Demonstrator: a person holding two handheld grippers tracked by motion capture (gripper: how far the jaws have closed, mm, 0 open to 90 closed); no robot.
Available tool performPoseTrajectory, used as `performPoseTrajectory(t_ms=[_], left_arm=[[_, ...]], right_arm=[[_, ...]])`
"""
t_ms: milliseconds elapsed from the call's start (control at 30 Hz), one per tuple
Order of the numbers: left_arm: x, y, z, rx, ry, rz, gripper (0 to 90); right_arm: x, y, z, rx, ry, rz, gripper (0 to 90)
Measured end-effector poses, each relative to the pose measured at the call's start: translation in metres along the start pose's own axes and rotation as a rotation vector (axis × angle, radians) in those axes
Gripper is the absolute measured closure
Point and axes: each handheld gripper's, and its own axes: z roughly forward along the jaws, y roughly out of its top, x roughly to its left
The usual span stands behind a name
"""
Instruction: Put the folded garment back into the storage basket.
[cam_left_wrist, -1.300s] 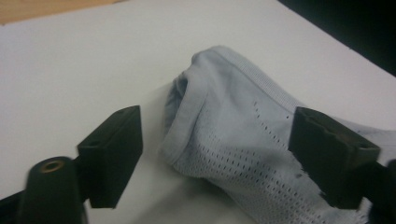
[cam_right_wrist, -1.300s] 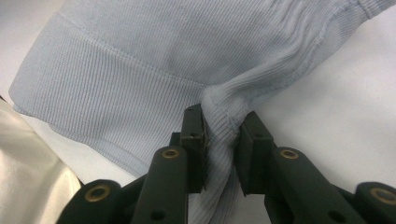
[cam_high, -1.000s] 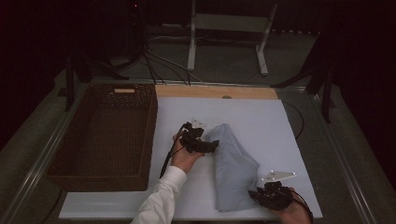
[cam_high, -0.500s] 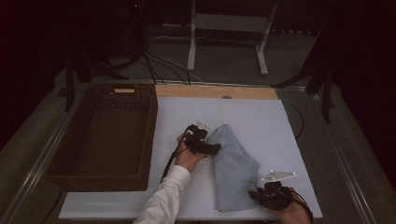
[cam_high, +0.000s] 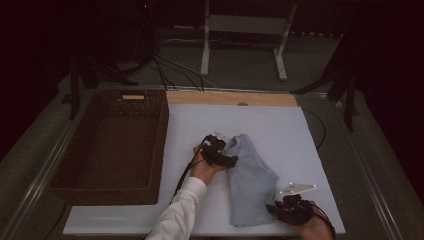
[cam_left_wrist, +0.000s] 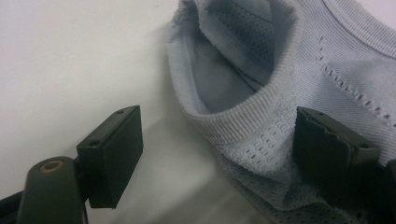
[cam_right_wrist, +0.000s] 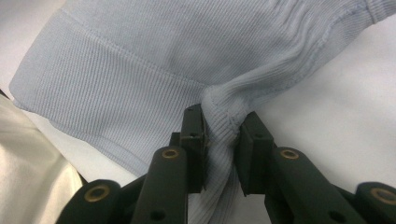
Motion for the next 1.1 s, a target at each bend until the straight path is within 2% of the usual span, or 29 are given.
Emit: performPoseTrajectory(t_ms=[133, 233, 367, 567, 667, 800, 1100], left_arm=[[-0.003, 0.001, 0.001, 0.010, 0.000, 0.019, 22.7], [-0.005, 0.002, 0.001, 0.020, -0.019, 0.040, 30.4], [-0.009, 0.003, 0.001, 0.029, -0.048, 0.053, 48.4], [-0.011, 0.004, 0.001, 0.041, -0.087, 0.045, 69.9], [-0.011, 0.004, 0.001, 0.044, -0.101, 0.056, 78.6], [-0.011, 0.006, -0.001, 0.037, -0.108, 0.052, 84.1], [-0.012, 0.011, -0.012, 0.004, -0.118, 0.043, 85.3]], right_arm=[[0.000, 0.000, 0.000, 0.001, 0.000, -0.001, 75.5], [0.000, 0.000, 0.000, 0.001, 0.000, -0.003, 75.5], [0.000, 0.000, 0.000, 0.002, 0.000, -0.002, 75.5], [0.001, 0.000, 0.000, 0.002, 0.000, -0.002, 75.4], [0.001, 0.000, 0.000, 0.002, 0.000, 0.000, 75.5], [0.001, 0.000, 0.000, 0.001, -0.001, 0.001, 75.4], [0.000, 0.001, 0.000, -0.009, 0.004, 0.017, 75.6]])
